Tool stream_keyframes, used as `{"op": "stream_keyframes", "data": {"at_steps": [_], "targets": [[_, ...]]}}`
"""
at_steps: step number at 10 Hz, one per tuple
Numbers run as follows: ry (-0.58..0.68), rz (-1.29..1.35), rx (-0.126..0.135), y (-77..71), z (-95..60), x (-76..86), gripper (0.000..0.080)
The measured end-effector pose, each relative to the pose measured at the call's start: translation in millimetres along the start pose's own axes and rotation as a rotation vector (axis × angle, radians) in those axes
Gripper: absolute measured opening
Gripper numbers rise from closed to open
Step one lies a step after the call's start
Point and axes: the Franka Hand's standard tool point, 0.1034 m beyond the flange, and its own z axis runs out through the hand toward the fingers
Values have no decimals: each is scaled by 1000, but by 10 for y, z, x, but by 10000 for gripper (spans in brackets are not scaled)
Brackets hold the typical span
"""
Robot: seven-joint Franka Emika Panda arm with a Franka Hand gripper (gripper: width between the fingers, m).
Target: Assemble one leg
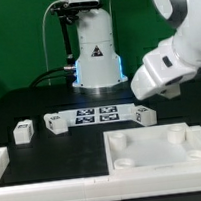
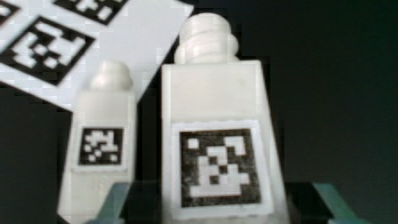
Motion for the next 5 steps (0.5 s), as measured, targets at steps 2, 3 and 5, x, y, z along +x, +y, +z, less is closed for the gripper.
{"op": "stream_keyframes", "data": {"at_steps": [2,3,5], "targets": [[68,5,-11,24,-14,34,294],[154,10,-23,50,-49,84,294],[372,11,-49,132,-108,112,294]]}}
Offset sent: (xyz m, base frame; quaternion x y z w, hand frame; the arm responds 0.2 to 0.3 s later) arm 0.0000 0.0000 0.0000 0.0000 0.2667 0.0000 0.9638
